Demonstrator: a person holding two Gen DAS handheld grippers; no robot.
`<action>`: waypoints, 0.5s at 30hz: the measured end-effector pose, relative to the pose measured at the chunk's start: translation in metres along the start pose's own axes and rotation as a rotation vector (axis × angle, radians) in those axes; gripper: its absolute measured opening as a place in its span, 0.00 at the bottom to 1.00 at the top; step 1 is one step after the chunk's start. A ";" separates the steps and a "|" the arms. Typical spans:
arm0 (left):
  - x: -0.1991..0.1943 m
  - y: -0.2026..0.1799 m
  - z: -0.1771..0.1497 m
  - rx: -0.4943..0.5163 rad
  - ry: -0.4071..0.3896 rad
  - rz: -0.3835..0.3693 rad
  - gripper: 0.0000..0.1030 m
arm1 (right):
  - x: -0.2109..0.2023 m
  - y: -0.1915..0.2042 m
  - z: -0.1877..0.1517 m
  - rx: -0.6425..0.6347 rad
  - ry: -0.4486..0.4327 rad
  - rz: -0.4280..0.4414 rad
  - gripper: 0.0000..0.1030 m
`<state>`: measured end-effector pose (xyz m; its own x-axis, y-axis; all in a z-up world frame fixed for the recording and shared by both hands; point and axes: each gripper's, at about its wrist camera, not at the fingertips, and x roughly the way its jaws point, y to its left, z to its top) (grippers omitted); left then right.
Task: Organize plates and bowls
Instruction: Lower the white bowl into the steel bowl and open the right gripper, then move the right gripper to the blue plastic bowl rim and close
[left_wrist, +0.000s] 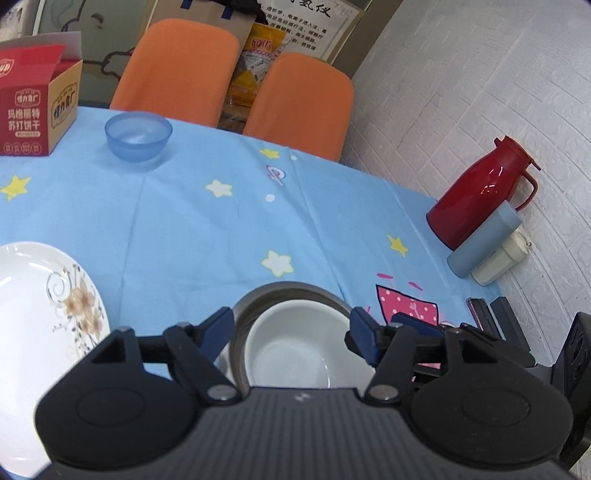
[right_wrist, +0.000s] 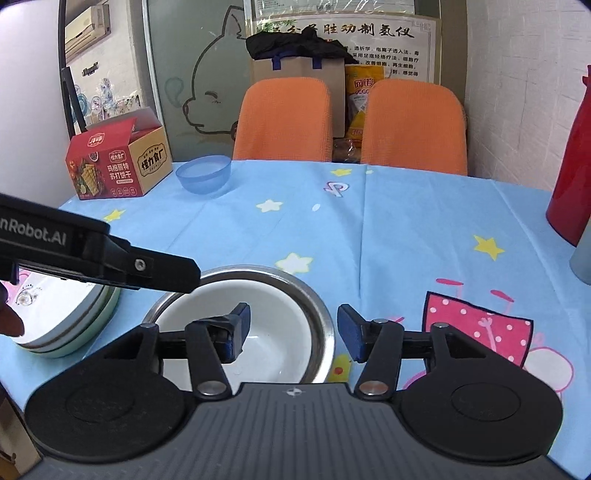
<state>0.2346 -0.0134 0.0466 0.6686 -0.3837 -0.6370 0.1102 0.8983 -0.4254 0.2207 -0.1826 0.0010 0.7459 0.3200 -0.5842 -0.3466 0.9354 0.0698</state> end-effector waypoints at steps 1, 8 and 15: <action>-0.001 0.002 0.001 -0.001 -0.004 0.001 0.59 | -0.001 -0.001 0.000 0.003 -0.003 -0.001 0.93; -0.009 0.027 0.007 0.014 -0.008 0.046 0.60 | 0.000 -0.003 0.006 -0.029 0.015 -0.006 0.96; -0.023 0.065 0.015 0.033 -0.025 0.118 0.60 | 0.007 0.011 0.027 -0.078 -0.003 0.008 1.00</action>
<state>0.2371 0.0566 0.0432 0.6964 -0.2699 -0.6649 0.0535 0.9435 -0.3270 0.2374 -0.1657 0.0201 0.7445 0.3280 -0.5816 -0.3956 0.9184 0.0116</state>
